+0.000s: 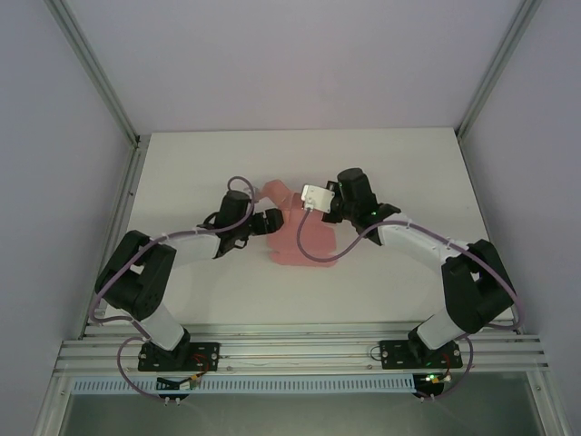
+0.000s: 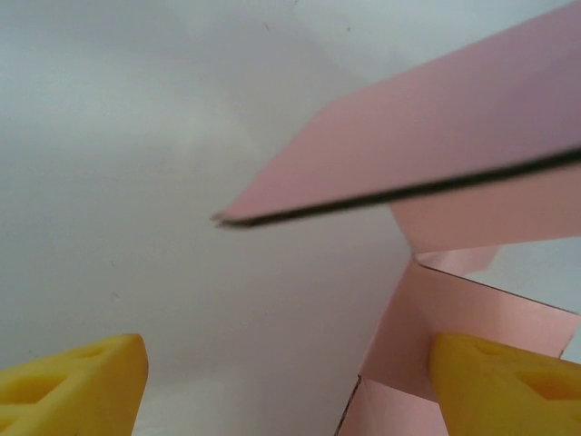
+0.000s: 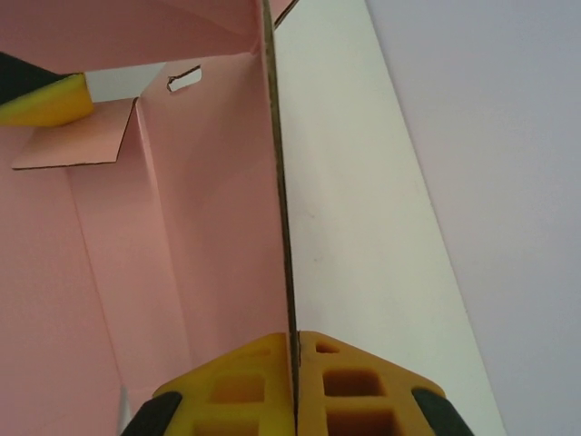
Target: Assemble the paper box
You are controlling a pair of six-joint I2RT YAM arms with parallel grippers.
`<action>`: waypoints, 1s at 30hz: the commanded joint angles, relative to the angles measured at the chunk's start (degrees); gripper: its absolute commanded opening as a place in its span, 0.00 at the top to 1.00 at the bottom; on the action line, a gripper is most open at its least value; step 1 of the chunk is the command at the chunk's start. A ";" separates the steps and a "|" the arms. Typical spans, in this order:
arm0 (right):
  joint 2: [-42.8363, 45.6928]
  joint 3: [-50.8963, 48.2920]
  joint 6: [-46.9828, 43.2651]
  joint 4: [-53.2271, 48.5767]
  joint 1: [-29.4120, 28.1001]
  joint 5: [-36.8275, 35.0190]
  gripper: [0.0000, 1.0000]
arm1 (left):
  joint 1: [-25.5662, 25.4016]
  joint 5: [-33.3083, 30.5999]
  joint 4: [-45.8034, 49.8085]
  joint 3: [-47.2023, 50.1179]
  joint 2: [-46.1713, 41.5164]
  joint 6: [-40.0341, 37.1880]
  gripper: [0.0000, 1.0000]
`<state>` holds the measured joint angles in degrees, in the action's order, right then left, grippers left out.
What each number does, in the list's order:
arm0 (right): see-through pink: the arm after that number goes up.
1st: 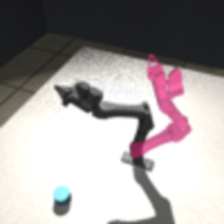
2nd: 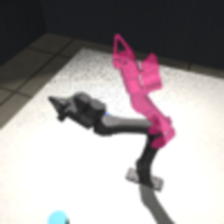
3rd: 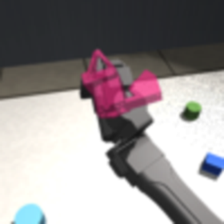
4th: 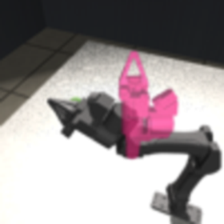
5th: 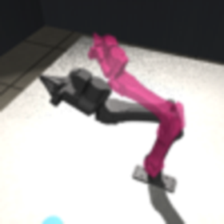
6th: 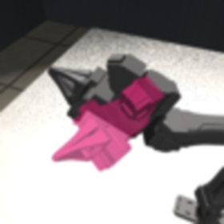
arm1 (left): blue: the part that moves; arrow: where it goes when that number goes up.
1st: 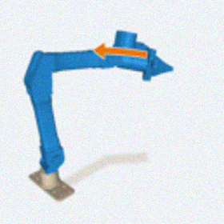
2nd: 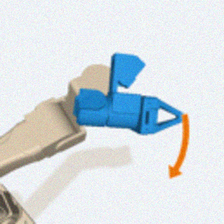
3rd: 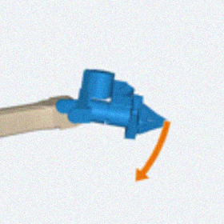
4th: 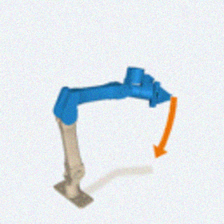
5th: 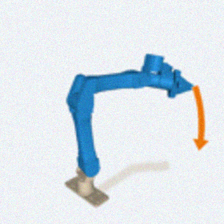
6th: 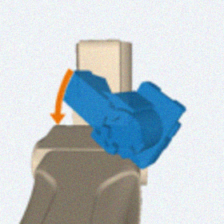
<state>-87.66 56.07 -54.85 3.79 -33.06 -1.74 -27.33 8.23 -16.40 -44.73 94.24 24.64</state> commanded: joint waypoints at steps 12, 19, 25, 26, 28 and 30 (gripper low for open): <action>-12.31 5.80 -8.84 8.98 -1.16 -8.64 1.00 | -1.85 -18.00 15.59 7.10 -18.99 -0.72 0.01; -18.14 5.21 -16.17 24.74 -1.15 -11.50 1.00 | 6.14 -23.81 22.09 7.18 -30.96 0.07 0.00; -22.29 4.60 -21.24 36.58 -1.08 -7.82 1.00 | 14.14 -24.02 17.06 6.56 -27.06 -0.04 0.00; -22.51 5.33 -21.67 35.44 -1.05 -7.45 1.00 | 14.80 -24.62 15.92 5.97 -25.15 -0.30 0.00; -22.93 7.73 -22.32 32.89 -1.00 -7.18 1.00 | 16.29 -23.89 16.52 3.25 -21.53 0.55 0.00; -23.26 9.88 -23.49 30.80 -0.70 -6.30 1.00 | 17.22 -22.59 16.95 0.49 -18.38 1.54 0.00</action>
<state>-110.15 62.48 -75.61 33.19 -33.87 -10.41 -11.79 -15.00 1.43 -40.10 73.10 25.19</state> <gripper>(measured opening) 0.053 0.997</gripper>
